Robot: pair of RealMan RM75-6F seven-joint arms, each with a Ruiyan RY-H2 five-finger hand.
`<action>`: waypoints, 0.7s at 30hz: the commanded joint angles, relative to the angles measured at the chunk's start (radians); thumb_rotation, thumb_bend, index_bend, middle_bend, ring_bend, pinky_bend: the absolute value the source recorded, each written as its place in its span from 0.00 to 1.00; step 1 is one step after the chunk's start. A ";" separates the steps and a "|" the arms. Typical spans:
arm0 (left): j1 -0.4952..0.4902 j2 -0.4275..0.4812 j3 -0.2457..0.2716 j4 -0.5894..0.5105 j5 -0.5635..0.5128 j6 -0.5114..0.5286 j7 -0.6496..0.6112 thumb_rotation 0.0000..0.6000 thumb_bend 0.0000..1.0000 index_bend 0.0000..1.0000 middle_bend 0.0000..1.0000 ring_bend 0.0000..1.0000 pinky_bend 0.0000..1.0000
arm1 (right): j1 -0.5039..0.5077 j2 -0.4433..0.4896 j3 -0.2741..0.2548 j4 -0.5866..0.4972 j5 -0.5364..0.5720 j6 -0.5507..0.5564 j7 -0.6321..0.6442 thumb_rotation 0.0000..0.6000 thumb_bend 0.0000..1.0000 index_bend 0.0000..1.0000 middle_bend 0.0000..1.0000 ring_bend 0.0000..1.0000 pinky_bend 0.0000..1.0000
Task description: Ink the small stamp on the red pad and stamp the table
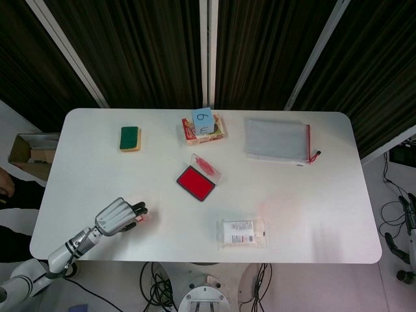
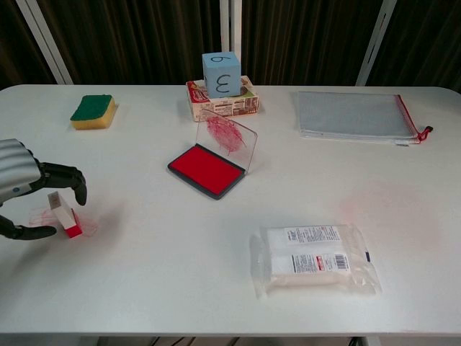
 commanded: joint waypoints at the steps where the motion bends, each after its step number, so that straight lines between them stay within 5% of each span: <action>1: -0.006 -0.017 0.007 0.033 -0.006 0.009 0.003 1.00 0.23 0.44 0.43 0.92 1.00 | 0.002 -0.003 0.000 0.004 -0.001 -0.004 0.004 1.00 0.24 0.00 0.00 0.00 0.00; 21: -0.016 -0.058 0.040 0.118 -0.045 0.018 -0.006 1.00 0.31 0.49 0.48 0.93 1.00 | 0.005 -0.013 -0.002 0.014 0.005 -0.022 0.001 1.00 0.24 0.00 0.00 0.00 0.00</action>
